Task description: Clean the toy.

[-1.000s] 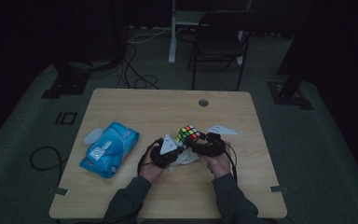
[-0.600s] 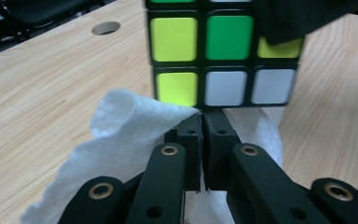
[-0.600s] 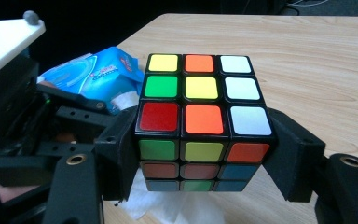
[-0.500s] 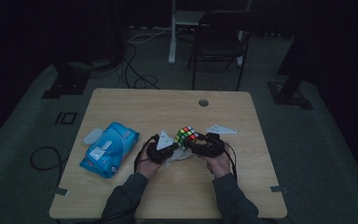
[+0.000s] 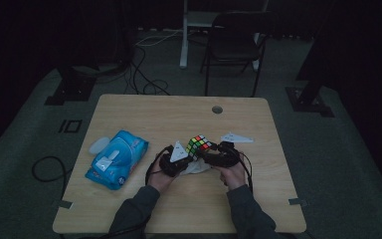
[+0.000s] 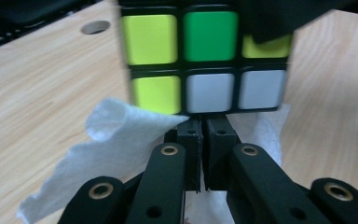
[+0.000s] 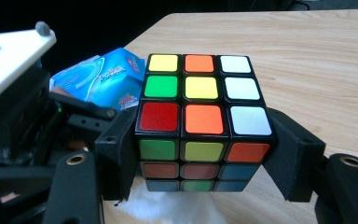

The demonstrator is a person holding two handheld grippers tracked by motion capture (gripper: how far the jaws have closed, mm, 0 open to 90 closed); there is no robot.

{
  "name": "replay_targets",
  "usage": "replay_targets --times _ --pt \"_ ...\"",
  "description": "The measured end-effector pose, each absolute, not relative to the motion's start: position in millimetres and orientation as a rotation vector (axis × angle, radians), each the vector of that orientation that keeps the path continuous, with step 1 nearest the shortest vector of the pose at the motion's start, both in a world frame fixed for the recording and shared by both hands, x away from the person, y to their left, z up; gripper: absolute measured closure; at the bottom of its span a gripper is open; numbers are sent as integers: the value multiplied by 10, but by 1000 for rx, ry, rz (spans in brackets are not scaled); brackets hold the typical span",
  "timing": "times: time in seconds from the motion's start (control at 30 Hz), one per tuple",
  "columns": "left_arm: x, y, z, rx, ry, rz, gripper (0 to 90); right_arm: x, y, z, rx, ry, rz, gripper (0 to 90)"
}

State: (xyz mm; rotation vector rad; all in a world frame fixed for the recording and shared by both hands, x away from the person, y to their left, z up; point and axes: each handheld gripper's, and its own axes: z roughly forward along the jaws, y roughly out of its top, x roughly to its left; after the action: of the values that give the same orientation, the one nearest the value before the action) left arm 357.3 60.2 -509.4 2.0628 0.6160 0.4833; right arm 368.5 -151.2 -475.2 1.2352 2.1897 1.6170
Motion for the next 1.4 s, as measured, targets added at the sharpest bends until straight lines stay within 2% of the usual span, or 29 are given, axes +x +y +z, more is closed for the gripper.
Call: replay_targets --times 0.63,1.4 --pt "3490 400 -5122 2093 535 449 878 3700 -1515 -4760 1259 2185 1658 343" --pt "3628 649 -5061 2042 640 503 879 3702 -1549 -4760 1265 2185 1660 344"
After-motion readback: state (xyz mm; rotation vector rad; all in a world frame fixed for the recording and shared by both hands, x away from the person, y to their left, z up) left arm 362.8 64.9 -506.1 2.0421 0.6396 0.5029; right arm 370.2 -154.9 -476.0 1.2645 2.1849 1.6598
